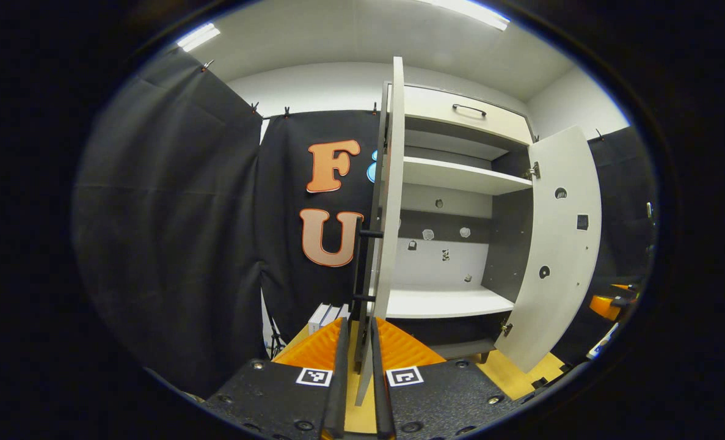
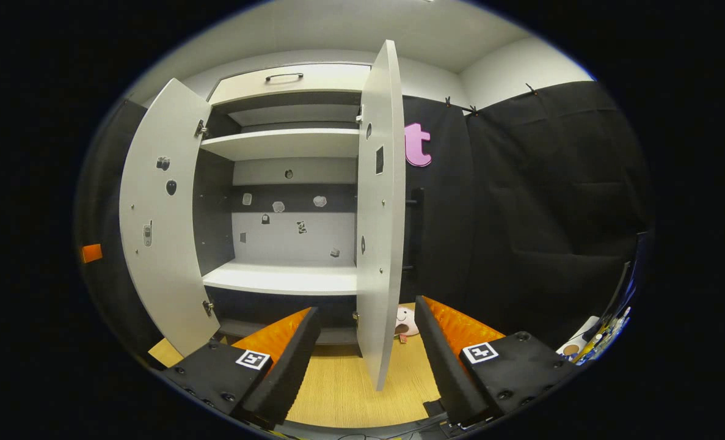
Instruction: Open the right door of the double-door shoe cabinet with the right hand, and open the left door with the left hand.
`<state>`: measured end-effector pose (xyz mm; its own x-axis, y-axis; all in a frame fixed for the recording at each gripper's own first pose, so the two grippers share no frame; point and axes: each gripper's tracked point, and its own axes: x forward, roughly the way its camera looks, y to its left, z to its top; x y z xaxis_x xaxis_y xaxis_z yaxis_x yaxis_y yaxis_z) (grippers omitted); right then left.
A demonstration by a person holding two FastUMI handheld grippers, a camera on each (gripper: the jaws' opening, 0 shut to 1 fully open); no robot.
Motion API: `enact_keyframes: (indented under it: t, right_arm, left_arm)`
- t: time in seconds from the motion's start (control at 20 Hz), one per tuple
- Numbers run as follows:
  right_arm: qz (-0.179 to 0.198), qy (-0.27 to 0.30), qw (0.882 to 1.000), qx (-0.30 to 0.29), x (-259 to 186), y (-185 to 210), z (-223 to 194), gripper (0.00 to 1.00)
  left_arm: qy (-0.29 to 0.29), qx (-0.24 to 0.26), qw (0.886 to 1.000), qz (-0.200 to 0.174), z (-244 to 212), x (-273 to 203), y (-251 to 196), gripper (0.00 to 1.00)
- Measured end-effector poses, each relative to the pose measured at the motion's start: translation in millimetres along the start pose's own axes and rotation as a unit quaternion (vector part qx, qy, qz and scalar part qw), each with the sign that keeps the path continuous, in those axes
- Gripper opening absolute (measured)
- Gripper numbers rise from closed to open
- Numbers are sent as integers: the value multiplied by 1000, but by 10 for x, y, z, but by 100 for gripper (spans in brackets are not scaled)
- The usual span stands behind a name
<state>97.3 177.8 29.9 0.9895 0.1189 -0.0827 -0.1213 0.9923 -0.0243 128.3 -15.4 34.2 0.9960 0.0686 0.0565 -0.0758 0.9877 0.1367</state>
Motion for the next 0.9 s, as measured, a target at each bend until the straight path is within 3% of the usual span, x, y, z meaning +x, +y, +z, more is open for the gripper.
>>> enact_keyframes:
  t: [0.15, 0.25, 0.35, 0.4, 0.55, 0.75, 0.8, 0.9]
  right_arm:
    - [1, 1, 1000, -1, -45, 19, -4, 94]
    - [1, 2, 1000, -2, -87, 29, 0, 94]
    - [3, 2, 1000, -2, -131, 55, 21, 94]
    - [3, 0, 1000, -2, -152, 57, 43, 94]
    - [1, -6, 1000, 0, -216, 72, 86, 94]
    - [-6, -11, 1000, -3, -242, 66, 114, 94]
    - [-8, -12, 1000, -2, -242, 64, 121, 99]
    - [-11, -16, 1000, -4, -235, 56, 150, 99]
  left_arm:
    - [-17, 16, 1000, 7, 91, -28, -21, 24]
    - [-22, 21, 999, 11, 119, -40, -39, 37]
    - [-21, 16, 1000, 6, 108, -47, -89, 40]
    - [-18, 15, 1000, -1, 102, -67, -124, 51]
    - [-17, 20, 1000, -8, 92, -57, -160, 54]
    - [-16, 9, 1000, -17, 92, -32, -230, 80]
    - [-19, 9, 1000, -17, 114, 1, -230, 91]
    - [-24, 12, 1000, -17, 126, 23, -235, 92]
